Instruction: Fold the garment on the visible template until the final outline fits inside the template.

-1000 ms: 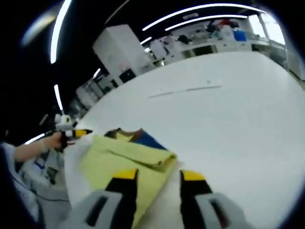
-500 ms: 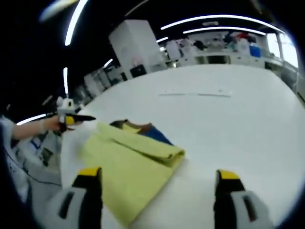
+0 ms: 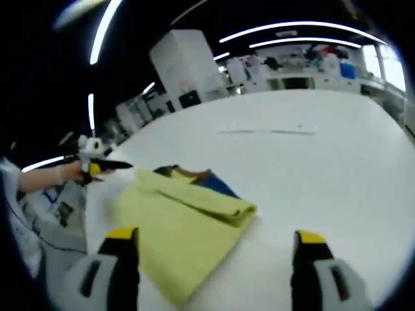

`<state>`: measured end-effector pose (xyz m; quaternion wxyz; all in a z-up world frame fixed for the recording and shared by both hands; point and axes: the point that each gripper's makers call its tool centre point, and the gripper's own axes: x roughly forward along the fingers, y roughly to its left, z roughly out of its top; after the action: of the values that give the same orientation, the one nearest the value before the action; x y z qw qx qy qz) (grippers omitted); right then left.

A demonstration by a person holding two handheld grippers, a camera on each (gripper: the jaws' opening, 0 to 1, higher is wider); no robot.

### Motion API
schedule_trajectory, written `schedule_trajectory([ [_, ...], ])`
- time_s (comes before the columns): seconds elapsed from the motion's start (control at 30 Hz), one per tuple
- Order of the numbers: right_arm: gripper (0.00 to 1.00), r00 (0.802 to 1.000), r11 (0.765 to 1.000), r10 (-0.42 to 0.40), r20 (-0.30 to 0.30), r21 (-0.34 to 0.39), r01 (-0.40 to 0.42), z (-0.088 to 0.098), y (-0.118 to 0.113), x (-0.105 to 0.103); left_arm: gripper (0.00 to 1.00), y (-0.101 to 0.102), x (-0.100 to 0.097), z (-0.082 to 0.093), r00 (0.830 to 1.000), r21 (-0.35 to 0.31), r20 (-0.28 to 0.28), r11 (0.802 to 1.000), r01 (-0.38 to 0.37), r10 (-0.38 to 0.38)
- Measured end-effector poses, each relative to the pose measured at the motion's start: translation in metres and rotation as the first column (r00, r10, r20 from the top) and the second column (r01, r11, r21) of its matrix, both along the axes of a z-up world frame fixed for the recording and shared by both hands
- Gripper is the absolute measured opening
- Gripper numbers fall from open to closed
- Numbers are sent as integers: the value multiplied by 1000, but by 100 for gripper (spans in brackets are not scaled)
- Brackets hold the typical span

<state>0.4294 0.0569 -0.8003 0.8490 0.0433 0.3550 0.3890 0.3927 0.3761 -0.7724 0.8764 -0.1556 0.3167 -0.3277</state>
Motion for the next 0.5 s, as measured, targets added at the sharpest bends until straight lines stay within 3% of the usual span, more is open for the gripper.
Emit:
schedule_trajectory([
  [0.23,97,999,999,39,1,16,-39,2,18,-13,94,-15,-15,-5,999,-3,-15,999,52,-52],
  [0.33,95,998,998,64,-10,15,-64,1,23,-19,94,-21,-20,-15,996,34,-31,995,88,-87],
  [0.5,94,997,996,83,6,40,-83,8,32,-25,94,-30,-25,-23,992,41,-52,992,118,-116],
])
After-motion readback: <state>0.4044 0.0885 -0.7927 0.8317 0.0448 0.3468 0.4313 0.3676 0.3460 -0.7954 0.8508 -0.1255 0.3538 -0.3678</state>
